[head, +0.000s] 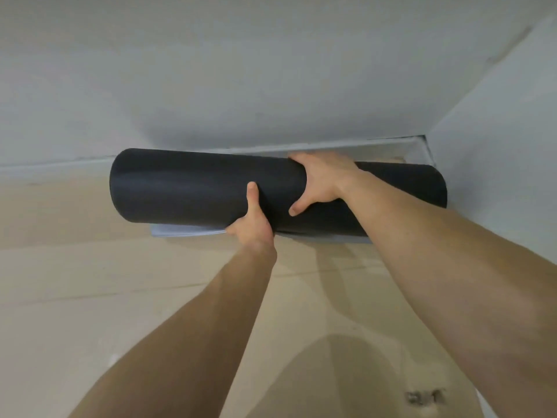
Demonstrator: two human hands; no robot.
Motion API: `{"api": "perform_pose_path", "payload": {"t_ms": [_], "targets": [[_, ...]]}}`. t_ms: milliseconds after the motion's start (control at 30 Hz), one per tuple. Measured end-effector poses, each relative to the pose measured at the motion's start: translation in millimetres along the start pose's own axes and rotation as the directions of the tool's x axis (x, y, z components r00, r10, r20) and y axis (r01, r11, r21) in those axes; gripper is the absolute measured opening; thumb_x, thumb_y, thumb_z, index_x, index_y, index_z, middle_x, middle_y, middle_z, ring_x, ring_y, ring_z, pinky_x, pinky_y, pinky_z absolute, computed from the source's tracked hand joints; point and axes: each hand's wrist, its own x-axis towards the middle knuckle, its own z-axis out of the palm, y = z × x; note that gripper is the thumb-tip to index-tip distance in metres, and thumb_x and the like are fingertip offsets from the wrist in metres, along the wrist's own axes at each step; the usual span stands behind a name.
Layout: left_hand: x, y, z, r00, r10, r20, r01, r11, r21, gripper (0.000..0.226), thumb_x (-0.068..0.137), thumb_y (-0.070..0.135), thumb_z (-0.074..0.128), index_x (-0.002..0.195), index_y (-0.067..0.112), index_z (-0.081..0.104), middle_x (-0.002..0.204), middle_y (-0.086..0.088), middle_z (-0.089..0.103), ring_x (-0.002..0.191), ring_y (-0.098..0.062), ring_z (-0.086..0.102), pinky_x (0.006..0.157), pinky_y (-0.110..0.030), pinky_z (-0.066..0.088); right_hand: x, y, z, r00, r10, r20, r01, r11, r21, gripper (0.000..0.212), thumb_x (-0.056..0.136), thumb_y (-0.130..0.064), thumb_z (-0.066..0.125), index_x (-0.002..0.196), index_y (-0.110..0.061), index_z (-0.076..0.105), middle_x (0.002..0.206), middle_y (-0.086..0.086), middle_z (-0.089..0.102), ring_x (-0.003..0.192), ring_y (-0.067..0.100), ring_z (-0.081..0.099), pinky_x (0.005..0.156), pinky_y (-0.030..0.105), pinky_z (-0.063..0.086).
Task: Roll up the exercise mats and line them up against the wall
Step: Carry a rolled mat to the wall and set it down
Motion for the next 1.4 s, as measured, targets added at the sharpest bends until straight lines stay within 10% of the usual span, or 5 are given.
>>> {"api": "perform_pose_path", "payload": {"t_ms": [400, 567, 767, 933, 1400], "targets": [[35.4, -7.5, 60.3, 1.000, -0.002, -0.009, 0.003, 0.988, 0.157, 0.093, 0.072, 0.083, 0.069, 0.117, 0.010, 0.032, 0.110, -0.004, 0.052, 0.111, -0.033, 0.057, 0.103, -0.049, 0.053, 61.0, 32.5, -14.5, 0.998, -0.054, -0.023, 0.052, 0.994, -0.093, 0.129, 0.048, -0.077, 0.087, 0.158, -0.039, 0.029, 0.156, 0.001, 0.047, 0.139, 0.034, 0.045, 0.110, 0.048, 0.040], [30.4, 8.3, 45.8, 0.991, -0.075, 0.109, 0.019, 0.898, 0.439, 0.107, 0.073, 0.095, 0.052, 0.140, 0.011, 0.051, 0.129, -0.006, 0.058, 0.106, -0.033, 0.065, 0.069, -0.047, 0.061, 34.1, 19.7, 22.2, 0.965, -0.096, -0.245, 0.042, 0.975, -0.217, 0.119, 0.071, -0.065, 0.082, 0.163, -0.040, 0.011, 0.165, 0.008, 0.025, 0.150, 0.038, 0.023, 0.124, 0.056, 0.019], [10.2, 45.8, 23.4, 0.961, 0.128, 0.247, -0.277, 0.363, 0.890, 0.059, 0.098, 0.064, 0.052, 0.109, 0.008, 0.068, 0.099, -0.009, 0.075, 0.081, -0.025, 0.072, 0.071, -0.037, 0.057, 25.8, 9.4, 48.9, 0.949, -0.045, -0.311, -0.014, 0.983, -0.185, 0.122, 0.077, -0.050, 0.086, 0.163, -0.039, 0.000, 0.171, 0.010, 0.009, 0.157, 0.039, 0.006, 0.126, 0.060, 0.008], [17.8, 50.1, 10.1, 0.466, 0.433, 0.772, -0.528, -0.564, 0.635, 0.084, 0.087, 0.045, 0.078, 0.155, 0.025, 0.033, 0.161, -0.010, 0.033, 0.150, -0.035, 0.029, 0.117, -0.051, 0.034, 21.6, 15.3, 52.5, 0.931, 0.002, -0.366, -0.073, 0.981, -0.179, 0.124, 0.073, -0.060, 0.085, 0.164, -0.033, 0.006, 0.170, 0.009, 0.015, 0.156, 0.041, 0.012, 0.124, 0.064, 0.014], [33.1, 52.5, 8.5, 0.458, 0.336, 0.823, -0.496, -0.672, 0.550, 0.104, 0.089, 0.051, 0.076, 0.164, 0.027, 0.008, 0.172, -0.009, 0.011, 0.159, -0.035, 0.007, 0.126, -0.057, 0.016, 1.1, 8.6, 68.4, 0.878, 0.176, -0.446, -0.251, 0.961, -0.114, 0.120, 0.077, -0.071, 0.075, 0.165, -0.027, 0.006, 0.170, 0.013, 0.014, 0.155, 0.043, 0.014, 0.120, 0.066, 0.022]]}}
